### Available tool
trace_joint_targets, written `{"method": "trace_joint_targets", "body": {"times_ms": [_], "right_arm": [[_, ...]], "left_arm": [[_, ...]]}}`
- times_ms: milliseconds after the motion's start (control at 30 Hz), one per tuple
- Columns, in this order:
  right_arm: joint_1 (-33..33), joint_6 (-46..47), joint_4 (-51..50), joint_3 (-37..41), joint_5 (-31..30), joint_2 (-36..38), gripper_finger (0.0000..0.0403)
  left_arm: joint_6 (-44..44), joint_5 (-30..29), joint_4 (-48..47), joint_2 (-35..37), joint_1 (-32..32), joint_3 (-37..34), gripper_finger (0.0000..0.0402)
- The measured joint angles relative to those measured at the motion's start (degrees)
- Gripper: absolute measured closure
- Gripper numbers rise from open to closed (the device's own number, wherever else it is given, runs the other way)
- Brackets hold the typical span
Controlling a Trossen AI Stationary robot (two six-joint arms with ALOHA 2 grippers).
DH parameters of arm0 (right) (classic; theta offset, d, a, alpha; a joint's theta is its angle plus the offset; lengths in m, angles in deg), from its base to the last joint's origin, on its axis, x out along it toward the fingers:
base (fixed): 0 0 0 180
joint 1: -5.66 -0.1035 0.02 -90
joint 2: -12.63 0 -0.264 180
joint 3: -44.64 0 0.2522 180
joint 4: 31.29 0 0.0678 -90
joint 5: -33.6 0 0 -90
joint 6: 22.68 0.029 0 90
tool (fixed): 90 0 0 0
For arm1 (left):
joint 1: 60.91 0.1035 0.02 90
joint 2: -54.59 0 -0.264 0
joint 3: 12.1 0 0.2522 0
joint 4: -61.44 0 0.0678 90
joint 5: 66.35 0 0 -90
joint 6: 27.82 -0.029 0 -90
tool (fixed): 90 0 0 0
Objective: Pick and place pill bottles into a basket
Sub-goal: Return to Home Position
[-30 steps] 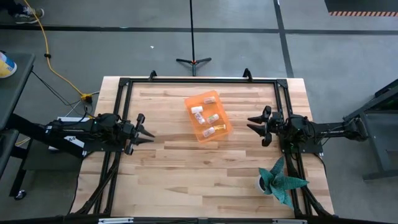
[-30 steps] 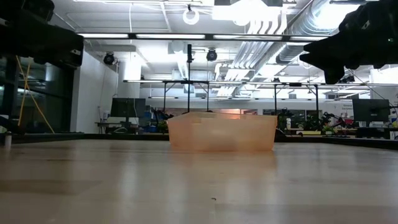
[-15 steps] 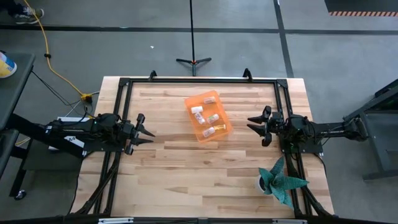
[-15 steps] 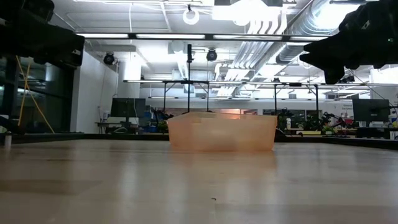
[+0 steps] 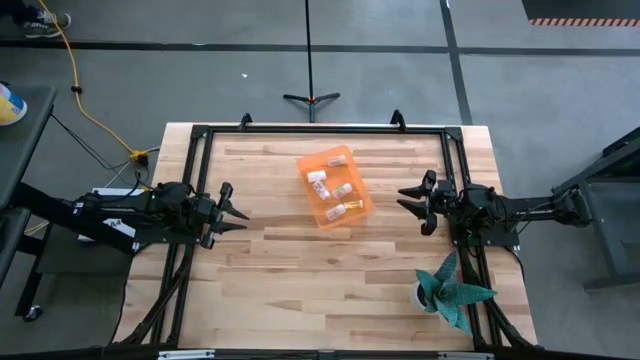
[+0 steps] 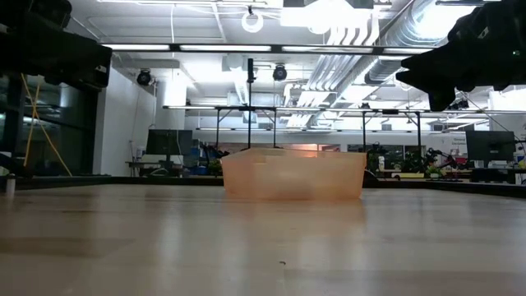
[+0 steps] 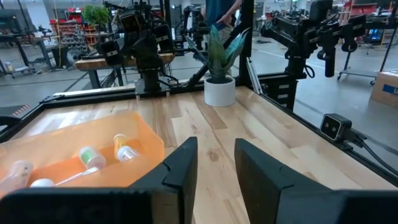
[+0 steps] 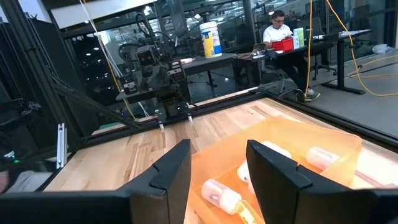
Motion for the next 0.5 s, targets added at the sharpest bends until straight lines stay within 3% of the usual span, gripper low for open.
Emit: {"method": "trace_joint_targets", "body": {"times_ms": [500], "right_arm": [[0.0, 0.0, 0.0, -0.01, -0.01, -0.01, 0.0253]], "left_arm": [[0.01, 0.04, 0.0, 0.0, 0.02, 0.0, 0.0259]]}}
